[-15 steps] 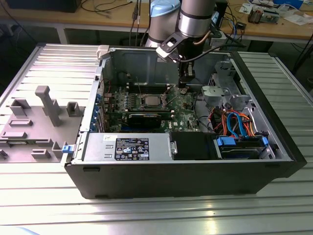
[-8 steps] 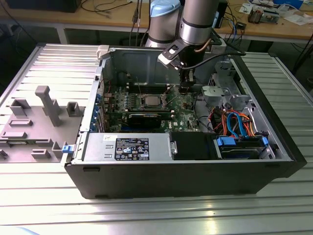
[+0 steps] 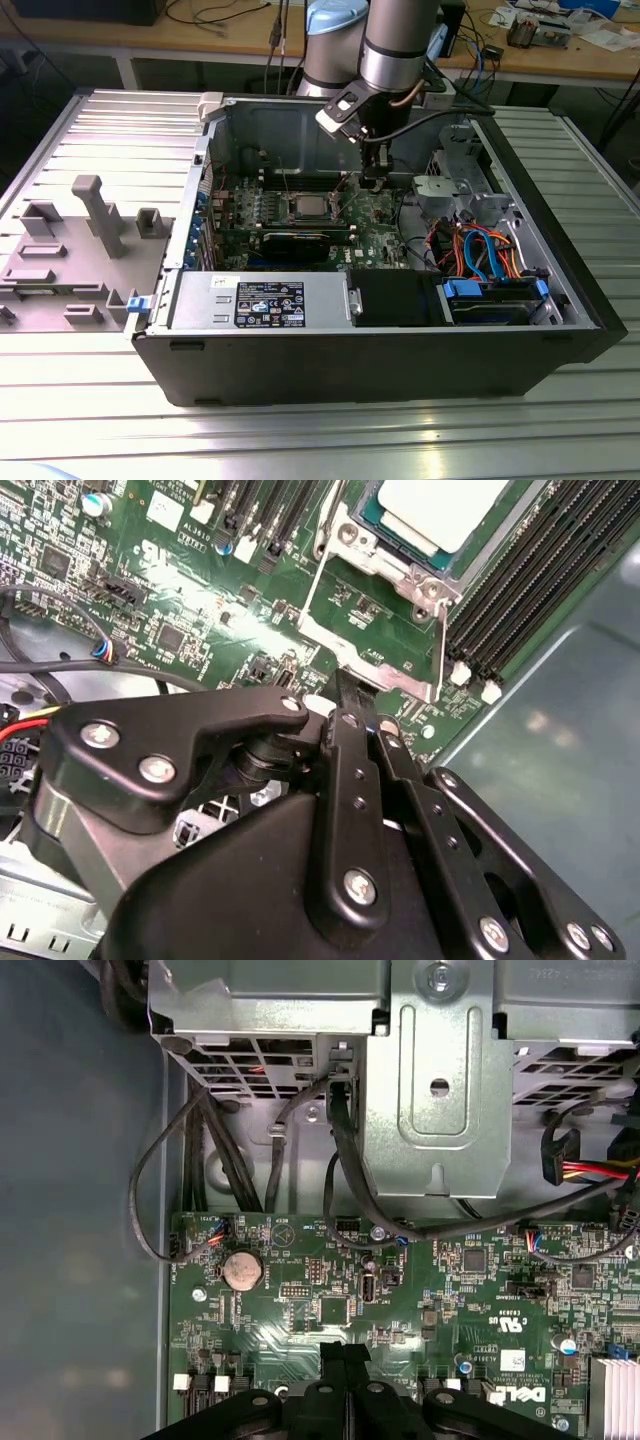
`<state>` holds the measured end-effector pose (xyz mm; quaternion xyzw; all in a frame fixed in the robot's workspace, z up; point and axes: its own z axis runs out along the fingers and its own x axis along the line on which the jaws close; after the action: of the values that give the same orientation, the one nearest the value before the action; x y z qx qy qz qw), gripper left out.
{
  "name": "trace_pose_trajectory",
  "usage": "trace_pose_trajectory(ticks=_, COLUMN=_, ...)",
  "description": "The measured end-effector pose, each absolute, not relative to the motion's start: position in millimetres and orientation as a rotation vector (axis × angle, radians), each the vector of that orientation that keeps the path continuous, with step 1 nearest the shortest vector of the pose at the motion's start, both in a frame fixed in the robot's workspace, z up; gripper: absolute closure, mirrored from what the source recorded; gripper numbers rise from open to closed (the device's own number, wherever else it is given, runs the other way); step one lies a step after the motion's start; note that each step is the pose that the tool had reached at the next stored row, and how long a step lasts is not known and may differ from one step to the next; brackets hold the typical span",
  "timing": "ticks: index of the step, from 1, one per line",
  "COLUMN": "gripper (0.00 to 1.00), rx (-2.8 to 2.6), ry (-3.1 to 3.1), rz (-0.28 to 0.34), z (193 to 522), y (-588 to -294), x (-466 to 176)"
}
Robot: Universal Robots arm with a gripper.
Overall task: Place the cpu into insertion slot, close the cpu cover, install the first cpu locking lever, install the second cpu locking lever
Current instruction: 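Close the cpu cover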
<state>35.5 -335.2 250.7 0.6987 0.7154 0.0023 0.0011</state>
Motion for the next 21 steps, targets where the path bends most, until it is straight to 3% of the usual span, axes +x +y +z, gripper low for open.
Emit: trace_pose_trajectory(ticks=21, gripper=0.89, rx=2.194, ry=2.246, rz=0.008, z=250.6, y=-335.2, x=32.8)
